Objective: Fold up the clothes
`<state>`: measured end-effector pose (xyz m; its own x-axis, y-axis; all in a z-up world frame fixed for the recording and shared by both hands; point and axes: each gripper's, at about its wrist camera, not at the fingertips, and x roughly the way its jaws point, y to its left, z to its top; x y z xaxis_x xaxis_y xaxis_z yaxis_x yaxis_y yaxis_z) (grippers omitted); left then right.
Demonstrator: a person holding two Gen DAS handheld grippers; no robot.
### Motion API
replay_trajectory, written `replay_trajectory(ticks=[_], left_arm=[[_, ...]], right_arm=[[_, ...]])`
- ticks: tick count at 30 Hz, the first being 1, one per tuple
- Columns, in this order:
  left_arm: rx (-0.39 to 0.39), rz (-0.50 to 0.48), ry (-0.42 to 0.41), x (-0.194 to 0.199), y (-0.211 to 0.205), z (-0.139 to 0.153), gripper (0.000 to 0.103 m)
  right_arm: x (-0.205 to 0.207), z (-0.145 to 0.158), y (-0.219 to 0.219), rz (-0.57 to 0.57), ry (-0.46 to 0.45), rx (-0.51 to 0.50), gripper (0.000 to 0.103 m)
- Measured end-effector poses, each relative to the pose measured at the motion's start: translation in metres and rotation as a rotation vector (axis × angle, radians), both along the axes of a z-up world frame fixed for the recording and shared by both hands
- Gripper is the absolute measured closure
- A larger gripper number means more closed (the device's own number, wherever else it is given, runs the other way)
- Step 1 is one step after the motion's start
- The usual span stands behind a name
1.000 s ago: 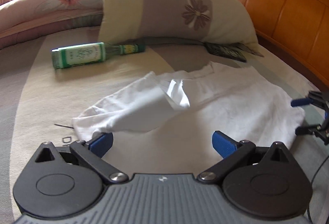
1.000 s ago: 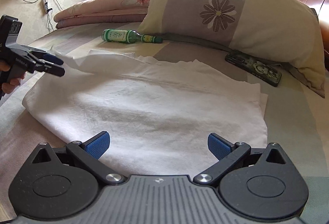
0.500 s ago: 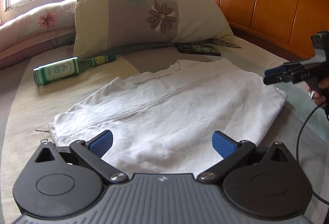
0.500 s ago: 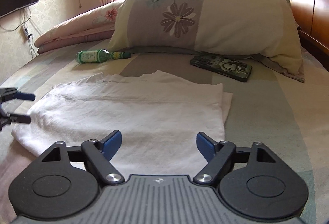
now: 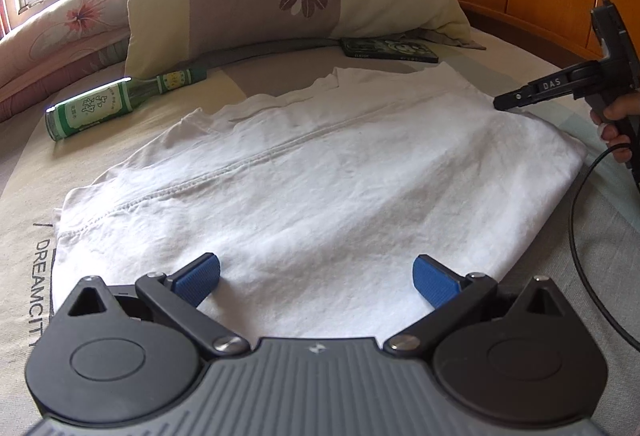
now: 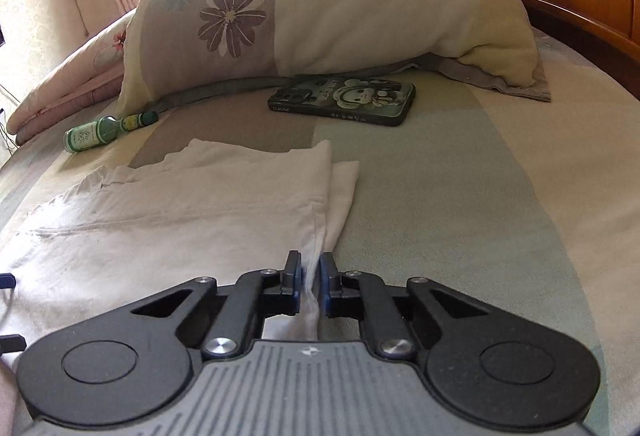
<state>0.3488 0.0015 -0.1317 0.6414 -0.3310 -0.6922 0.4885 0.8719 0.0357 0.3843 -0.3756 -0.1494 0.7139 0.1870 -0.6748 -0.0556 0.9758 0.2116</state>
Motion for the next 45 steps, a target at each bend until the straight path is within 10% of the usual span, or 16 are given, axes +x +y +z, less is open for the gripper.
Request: replay_trajectory(ticks=[5,9,23,29,40,45], left_arm=[[-0.001,0.017,-0.008,0.007,0.015,0.002,0.001],[-0.006,0.044,-0.022,0.017,0.027,0.004,0.001],[-0.049,0.099,0.003,0.029,0.070,0.007,0.001],[-0.132,0.058,0.053,0.067,0.050,0.006,0.001],[-0.105,0.252,0.044,0.120,0.085,0.000,0.001],[-0.224,0.101,0.046,0.070,0.084,0.024,0.001]], right_arm=[[-0.028,0.019,0.010,0.040,-0.042,-0.089,0.083],[-0.039,0.037,0.042,0.155,-0.116,-0.107,0.033],[-0.096,0.005,0.070,0.164,-0.036,-0.230,0.026],[-0.051,0.031,0.102,0.217,-0.154,-0.226,0.018],[-0.003,-0.004,0.084,0.129,-0.064,-0.126,0.007],[-0.028,0.016,0.094,0.181,-0.101,-0.127,0.006]])
